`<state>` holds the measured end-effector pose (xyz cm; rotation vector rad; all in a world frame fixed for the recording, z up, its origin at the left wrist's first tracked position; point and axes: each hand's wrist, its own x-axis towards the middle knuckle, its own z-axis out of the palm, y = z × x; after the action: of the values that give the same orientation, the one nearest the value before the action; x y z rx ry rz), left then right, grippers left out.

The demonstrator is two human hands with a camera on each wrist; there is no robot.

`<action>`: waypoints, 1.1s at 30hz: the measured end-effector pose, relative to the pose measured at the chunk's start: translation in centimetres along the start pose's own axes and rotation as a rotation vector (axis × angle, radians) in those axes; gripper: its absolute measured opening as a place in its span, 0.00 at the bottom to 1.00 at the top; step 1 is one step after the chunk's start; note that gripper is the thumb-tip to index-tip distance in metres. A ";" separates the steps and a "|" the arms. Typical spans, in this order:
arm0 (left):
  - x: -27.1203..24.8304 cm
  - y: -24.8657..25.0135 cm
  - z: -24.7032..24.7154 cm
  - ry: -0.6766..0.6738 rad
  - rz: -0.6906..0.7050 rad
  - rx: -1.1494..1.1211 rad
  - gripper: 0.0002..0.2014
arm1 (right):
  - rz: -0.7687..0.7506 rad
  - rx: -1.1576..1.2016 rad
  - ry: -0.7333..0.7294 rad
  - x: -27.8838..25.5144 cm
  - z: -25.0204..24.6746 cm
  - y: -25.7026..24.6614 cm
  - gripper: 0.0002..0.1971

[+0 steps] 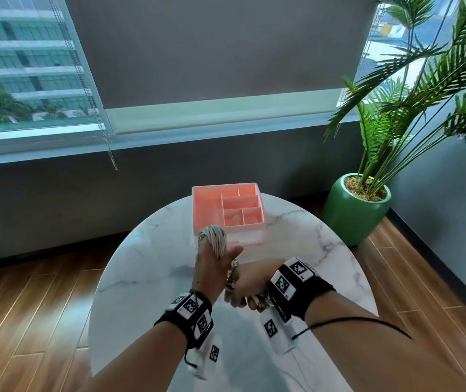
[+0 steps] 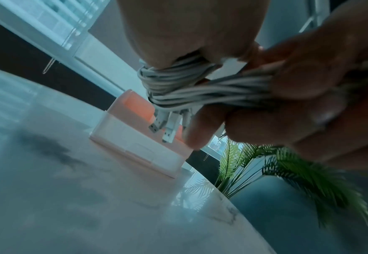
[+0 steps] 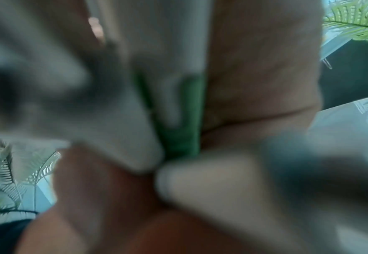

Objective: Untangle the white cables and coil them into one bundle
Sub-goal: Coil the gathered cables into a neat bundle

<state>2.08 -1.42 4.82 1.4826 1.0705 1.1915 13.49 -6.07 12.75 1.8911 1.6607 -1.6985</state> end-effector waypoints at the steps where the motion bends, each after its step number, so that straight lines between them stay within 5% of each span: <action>1: -0.1 0.1 -0.1 -0.054 0.023 0.002 0.18 | -0.017 0.026 -0.005 -0.2 -0.3 -0.2 0.11; 5: -0.1 0.3 -0.9 -0.328 -0.043 0.012 0.27 | -0.098 0.052 0.025 -1.2 -1.5 -0.5 0.09; 8: 0.0 1.0 -1.6 -0.636 -0.148 -0.197 0.38 | -0.161 0.049 0.018 -1.5 -2.5 -0.3 0.00; 11: 0.0 1.0 -1.9 -0.824 -0.221 -0.325 0.41 | -0.183 0.119 -0.026 -1.6 -3.7 0.4 0.04; 16: 0.1 1.0 -2.0 -0.810 0.058 0.306 0.19 | -0.122 0.107 0.002 -1.5 -4.3 1.0 0.11; 19: -0.1 1.3 -1.6 -0.751 0.116 0.382 0.09 | -0.154 0.091 0.082 -1.4 -4.4 1.5 0.12; 23: 0.5 1.6 -2.3 -0.665 -0.149 0.366 0.09 | -0.337 0.345 0.242 -1.3 -4.9 2.9 0.19; 27: 0.7 2.1 -3.3 -0.534 -0.389 0.151 0.03 | -0.422 0.407 0.308 -1.2 -5.5 4.9 0.11; 33: 0.2 4.0 -3.4 -0.623 -0.657 -0.315 0.07 | -0.520 0.372 0.680 -0.9 -7.2 4.8 0.05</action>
<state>-0.95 -1.53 9.13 1.0190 0.7875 0.3651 21.84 -3.66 13.52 2.6001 2.3858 -1.7275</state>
